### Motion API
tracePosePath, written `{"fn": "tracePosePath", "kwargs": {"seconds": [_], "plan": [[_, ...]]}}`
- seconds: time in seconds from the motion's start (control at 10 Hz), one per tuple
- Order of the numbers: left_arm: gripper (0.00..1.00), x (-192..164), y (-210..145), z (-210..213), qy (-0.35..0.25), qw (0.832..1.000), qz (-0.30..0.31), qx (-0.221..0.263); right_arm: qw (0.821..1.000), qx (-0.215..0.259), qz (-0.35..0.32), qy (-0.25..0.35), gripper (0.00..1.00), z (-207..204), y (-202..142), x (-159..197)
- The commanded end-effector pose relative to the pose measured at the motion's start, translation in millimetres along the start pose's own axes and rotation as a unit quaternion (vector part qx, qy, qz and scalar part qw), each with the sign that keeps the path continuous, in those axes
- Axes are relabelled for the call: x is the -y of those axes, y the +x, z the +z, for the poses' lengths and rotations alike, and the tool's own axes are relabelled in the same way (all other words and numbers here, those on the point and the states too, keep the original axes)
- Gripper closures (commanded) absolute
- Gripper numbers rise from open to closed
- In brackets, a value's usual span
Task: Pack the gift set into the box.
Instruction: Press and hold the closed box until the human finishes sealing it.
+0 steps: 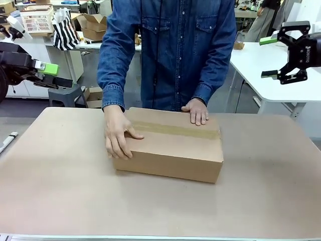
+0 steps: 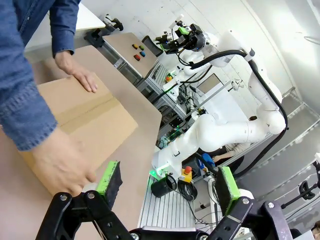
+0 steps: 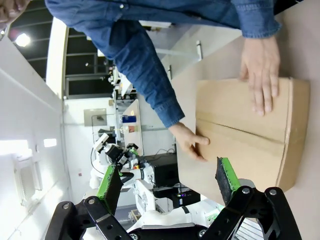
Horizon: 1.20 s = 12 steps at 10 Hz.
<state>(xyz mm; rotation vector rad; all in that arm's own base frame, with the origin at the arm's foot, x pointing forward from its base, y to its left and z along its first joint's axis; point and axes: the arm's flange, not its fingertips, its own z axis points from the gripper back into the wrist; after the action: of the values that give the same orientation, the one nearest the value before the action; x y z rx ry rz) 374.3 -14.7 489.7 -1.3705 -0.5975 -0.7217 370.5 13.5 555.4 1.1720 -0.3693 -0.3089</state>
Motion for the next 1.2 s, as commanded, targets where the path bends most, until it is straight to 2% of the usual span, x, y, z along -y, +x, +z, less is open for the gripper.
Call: {"fn": "tracePosePath", "kwargs": {"seconds": [0.0,1.1], "plan": [[0.00,3.9,-1.7,-0.9,0.000,1.000,0.005,0.002,1.000,-0.001,-0.006,-0.003,0.00,0.7,0.4,-5.4],[0.00,3.9,-1.7,-0.9,0.000,1.000,0.005,0.002,1.000,-0.001,-0.006,-0.003,0.00,0.7,0.4,-5.4]]}}
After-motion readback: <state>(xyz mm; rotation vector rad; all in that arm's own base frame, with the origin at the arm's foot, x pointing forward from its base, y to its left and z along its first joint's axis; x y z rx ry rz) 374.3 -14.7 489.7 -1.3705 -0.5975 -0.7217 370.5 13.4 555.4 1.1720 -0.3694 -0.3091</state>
